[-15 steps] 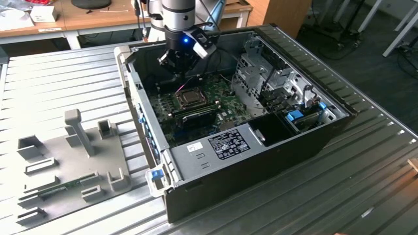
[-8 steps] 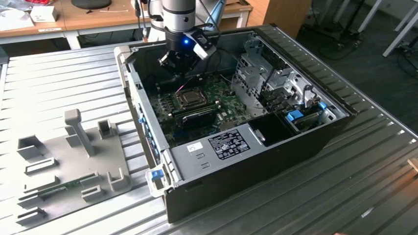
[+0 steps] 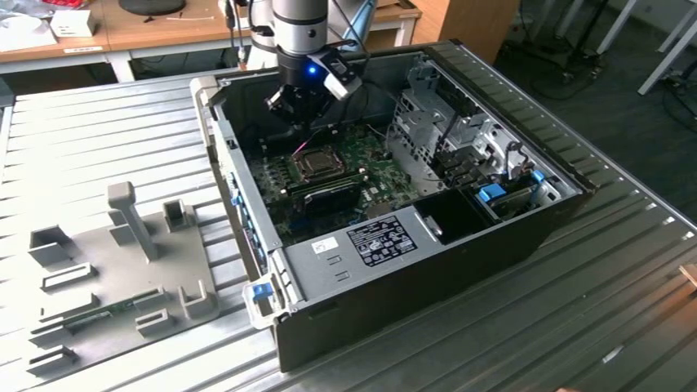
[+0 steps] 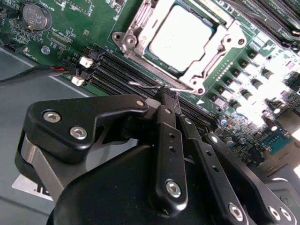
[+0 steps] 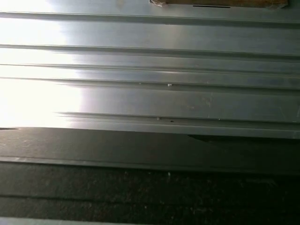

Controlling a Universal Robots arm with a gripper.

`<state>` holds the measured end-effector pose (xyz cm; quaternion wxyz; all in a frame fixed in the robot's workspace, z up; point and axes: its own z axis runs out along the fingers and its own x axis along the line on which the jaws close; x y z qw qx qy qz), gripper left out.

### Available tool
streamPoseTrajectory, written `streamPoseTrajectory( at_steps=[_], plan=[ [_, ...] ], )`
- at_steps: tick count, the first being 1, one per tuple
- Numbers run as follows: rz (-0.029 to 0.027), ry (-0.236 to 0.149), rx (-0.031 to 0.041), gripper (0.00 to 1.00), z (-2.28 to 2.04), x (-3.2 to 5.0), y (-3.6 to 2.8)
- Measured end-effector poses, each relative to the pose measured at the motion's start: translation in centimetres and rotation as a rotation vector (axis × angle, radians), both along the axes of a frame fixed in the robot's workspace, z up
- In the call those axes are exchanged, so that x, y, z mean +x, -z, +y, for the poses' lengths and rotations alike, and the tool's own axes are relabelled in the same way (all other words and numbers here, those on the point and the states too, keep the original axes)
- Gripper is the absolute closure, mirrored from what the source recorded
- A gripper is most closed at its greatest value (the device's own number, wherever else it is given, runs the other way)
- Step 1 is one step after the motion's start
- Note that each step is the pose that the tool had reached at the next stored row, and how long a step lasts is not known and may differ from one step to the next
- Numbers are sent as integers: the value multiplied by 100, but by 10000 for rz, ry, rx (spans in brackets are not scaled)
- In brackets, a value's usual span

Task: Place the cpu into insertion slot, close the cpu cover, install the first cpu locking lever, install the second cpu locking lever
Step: 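Install the first cpu locking lever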

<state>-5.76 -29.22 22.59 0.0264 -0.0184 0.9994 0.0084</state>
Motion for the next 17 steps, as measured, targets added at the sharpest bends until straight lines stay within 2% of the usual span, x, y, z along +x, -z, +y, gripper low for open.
streamPoseTrajectory(
  at_steps=[17],
  plan=[
    [3,1,-2,90,0,38,27]
  ],
)
